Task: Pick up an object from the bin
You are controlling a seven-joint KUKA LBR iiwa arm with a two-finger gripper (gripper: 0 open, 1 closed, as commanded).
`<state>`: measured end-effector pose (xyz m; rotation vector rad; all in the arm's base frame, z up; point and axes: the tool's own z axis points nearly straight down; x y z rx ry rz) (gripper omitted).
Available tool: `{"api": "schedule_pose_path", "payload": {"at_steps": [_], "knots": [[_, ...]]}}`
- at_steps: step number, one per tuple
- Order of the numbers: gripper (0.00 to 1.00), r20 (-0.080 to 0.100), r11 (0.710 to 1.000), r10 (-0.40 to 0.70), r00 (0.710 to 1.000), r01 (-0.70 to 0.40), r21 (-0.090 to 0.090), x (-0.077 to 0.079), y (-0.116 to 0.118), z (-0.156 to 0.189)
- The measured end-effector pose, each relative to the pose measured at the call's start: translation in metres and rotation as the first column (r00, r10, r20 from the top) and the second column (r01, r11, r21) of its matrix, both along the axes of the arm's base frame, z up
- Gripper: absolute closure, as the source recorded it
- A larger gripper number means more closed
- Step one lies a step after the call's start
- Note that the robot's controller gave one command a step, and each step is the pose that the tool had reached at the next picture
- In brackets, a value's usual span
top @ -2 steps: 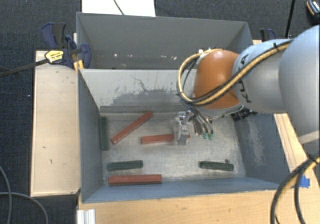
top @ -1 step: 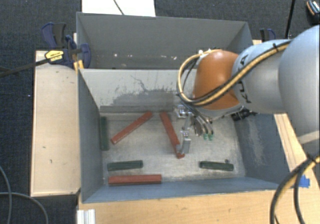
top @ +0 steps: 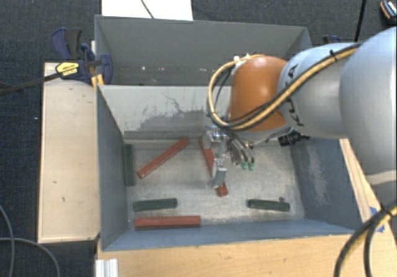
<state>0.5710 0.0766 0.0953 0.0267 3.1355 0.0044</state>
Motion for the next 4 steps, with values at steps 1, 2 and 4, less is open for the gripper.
{"api": "schedule_pose_path", "payload": {"at_steps": [1, 2, 4], "knots": [[0.0, 0.0, 1.0, 0.026, 1.0, -0.026, -0.003, 0.014, -0.045, -0.022], [1.0, 0.002, 1.0, 0.027, 1.0, -0.027, -0.002, 0.015, -0.042, -0.02], [0.0, -0.004, 0.975, -0.221, 0.975, 0.221, 0.001, -0.002, 0.05, -0.025]]}}
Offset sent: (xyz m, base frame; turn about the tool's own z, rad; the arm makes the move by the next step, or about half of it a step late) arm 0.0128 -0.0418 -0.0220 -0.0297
